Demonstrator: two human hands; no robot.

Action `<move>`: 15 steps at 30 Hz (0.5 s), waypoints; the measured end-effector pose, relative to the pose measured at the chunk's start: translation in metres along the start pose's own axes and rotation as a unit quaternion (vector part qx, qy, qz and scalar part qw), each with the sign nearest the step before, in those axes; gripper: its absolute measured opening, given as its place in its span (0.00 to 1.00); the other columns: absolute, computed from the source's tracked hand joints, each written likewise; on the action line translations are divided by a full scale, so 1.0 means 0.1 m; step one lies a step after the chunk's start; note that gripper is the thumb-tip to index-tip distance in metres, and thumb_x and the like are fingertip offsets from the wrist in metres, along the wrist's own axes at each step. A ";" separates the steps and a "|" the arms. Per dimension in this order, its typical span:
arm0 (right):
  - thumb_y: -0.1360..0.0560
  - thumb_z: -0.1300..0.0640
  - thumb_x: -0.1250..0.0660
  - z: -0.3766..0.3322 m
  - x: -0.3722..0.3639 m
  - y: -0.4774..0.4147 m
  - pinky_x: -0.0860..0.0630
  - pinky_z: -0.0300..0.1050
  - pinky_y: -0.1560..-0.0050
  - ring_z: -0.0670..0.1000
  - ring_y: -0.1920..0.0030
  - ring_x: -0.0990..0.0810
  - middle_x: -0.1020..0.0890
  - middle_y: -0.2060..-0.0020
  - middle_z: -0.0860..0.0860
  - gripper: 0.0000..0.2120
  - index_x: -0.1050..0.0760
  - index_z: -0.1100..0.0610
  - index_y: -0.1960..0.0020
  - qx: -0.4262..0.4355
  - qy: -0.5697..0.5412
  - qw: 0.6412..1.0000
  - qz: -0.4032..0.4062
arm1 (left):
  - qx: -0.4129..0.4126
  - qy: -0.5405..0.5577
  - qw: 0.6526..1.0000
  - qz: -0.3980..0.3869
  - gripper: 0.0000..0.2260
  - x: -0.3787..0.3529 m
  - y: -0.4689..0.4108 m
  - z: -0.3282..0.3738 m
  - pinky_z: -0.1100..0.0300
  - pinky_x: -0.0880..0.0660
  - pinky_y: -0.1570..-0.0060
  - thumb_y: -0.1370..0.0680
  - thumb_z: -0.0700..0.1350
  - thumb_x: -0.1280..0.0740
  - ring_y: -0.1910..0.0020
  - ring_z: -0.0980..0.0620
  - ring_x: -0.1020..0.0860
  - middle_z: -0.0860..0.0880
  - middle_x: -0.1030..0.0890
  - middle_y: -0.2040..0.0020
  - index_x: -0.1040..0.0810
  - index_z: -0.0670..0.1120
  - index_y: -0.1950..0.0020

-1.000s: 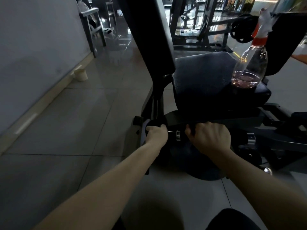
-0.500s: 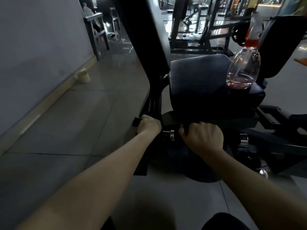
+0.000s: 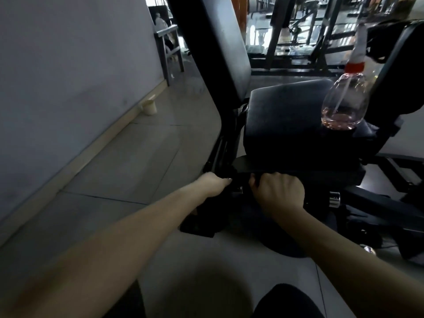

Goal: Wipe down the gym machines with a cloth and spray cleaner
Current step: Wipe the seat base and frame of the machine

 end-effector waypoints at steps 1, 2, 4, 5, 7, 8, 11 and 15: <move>0.18 0.40 0.48 -0.01 -0.01 0.01 0.29 0.45 0.66 0.56 0.64 0.17 0.17 0.66 0.52 0.28 0.19 0.55 0.62 0.002 -0.005 1.000 0.000 | -0.017 -0.040 0.999 0.011 0.27 0.14 0.02 0.01 0.52 0.23 0.38 0.21 0.58 0.30 0.40 0.42 0.21 0.44 0.20 0.37 0.26 0.43 0.29; 0.18 0.40 0.49 -0.01 -0.02 0.01 0.31 0.44 0.68 0.56 0.65 0.18 0.18 0.67 0.51 0.29 0.20 0.55 0.63 0.006 -0.004 1.000 0.004 | -0.048 -0.075 0.996 0.023 0.28 0.27 0.03 0.08 0.52 0.22 0.42 0.24 0.59 0.27 0.43 0.45 0.20 0.46 0.20 0.40 0.25 0.44 0.31; 0.18 0.39 0.48 0.02 -0.03 0.00 0.33 0.44 0.69 0.56 0.66 0.19 0.18 0.68 0.51 0.28 0.22 0.54 0.64 0.015 0.009 1.000 0.012 | -0.102 -0.098 0.990 0.003 0.26 0.36 0.11 0.23 0.55 0.22 0.53 0.26 0.54 0.25 0.47 0.48 0.21 0.49 0.22 0.43 0.28 0.47 0.32; 0.18 0.39 0.48 0.05 -0.03 0.01 0.33 0.44 0.69 0.56 0.66 0.19 0.18 0.68 0.51 0.27 0.22 0.54 0.63 0.017 0.007 1.000 0.013 | -0.125 -0.104 0.986 -0.027 0.26 0.36 0.15 0.30 0.56 0.23 0.57 0.26 0.49 0.26 0.49 0.49 0.21 0.49 0.22 0.44 0.29 0.48 0.30; 0.18 0.42 0.46 0.10 -0.04 0.02 0.30 0.46 0.67 0.56 0.63 0.18 0.17 0.62 0.52 0.20 0.23 0.53 0.53 0.029 -0.023 0.999 0.011 | -0.160 -0.115 0.976 -0.088 0.24 0.37 0.26 0.43 0.56 0.21 0.62 0.25 0.40 0.29 0.53 0.49 0.19 0.47 0.21 0.47 0.29 0.49 0.30; 0.19 0.44 0.43 0.10 -0.03 0.01 0.29 0.47 0.65 0.57 0.59 0.18 0.17 0.58 0.52 0.14 0.25 0.53 0.47 0.040 -0.061 0.997 0.009 | -0.181 -0.121 0.970 -0.111 0.23 0.37 0.26 0.48 0.57 0.21 0.63 0.26 0.37 0.31 0.57 0.49 0.17 0.46 0.19 0.50 0.26 0.50 0.32; 0.25 0.51 0.32 -0.06 0.05 -0.10 0.23 0.51 0.55 0.54 0.48 0.20 0.21 0.44 0.50 0.22 0.31 0.49 0.32 0.105 -0.208 0.971 -0.053 | -0.227 -0.136 0.955 -0.133 0.20 0.40 0.24 0.54 0.54 0.19 0.62 0.27 0.33 0.33 0.58 0.45 0.15 0.44 0.17 0.53 0.23 0.52 0.39; 0.29 0.56 0.27 -0.43 -0.08 -0.30 0.19 0.56 0.50 0.50 0.51 0.18 0.19 0.49 0.48 0.21 0.27 0.50 0.37 0.122 -0.401 0.891 -0.175 | -0.250 -0.087 0.960 -0.088 0.22 0.49 0.04 0.51 0.55 0.18 0.59 0.27 0.36 0.28 0.54 0.46 0.17 0.47 0.19 0.49 0.29 0.50 0.37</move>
Point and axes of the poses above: each hand's wrist, its own y-axis away from the middle knuckle, its own x-axis out of the back of the hand, z = x × y, the point moved 6 cm from there along -y, towards the middle knuckle
